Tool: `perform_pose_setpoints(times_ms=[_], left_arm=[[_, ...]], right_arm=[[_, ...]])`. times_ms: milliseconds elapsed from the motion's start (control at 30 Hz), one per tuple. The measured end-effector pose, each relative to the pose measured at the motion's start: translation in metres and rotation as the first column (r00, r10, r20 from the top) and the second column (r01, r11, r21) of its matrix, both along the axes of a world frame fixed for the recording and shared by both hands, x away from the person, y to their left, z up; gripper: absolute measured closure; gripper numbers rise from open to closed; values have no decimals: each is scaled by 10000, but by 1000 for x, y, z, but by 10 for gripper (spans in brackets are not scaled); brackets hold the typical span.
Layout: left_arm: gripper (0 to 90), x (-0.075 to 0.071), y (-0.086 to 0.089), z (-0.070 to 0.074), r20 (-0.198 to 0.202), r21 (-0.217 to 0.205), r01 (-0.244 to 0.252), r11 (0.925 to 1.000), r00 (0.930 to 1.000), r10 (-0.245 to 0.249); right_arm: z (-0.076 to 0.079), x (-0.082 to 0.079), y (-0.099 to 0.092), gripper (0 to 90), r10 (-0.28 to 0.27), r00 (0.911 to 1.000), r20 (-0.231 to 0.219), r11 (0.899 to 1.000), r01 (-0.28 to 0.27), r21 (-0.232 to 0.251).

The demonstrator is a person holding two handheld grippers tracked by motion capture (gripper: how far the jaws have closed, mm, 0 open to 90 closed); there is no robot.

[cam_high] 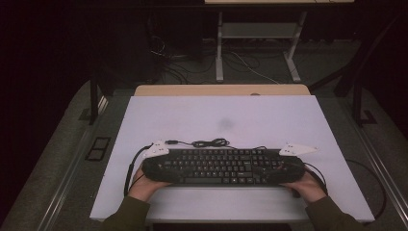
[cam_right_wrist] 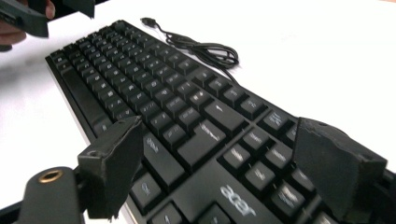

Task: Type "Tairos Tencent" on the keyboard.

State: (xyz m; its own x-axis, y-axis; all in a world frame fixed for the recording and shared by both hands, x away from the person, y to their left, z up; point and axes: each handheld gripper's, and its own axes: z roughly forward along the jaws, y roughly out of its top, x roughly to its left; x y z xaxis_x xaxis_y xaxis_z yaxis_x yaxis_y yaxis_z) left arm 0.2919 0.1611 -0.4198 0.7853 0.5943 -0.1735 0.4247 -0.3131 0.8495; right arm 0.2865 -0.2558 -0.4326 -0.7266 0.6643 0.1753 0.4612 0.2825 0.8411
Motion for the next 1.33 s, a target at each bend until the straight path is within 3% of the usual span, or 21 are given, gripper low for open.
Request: perform_pose_setpoints(times_ms=[233,633,867,1333], left_arm=[[139,-3,10,-3,-15,-74,-108,9999,9999,108],[96,-12,18,-9,150,525,-495,9974,9987,488],[3,-11,22,-13,52,753,-654,9950,9979,651],[0,-12,23,-12,68,758,-701,9947,9975,697]], right_arm=[[-4,-10,-19,162,-100,9999,59,9997,102,-203],[-7,-19,-42,162,-531,9985,94,9985,532,-120],[-7,-20,-42,162,-494,9987,125,9986,497,-191],[-6,-22,-41,142,-372,9992,143,9990,375,-232]])
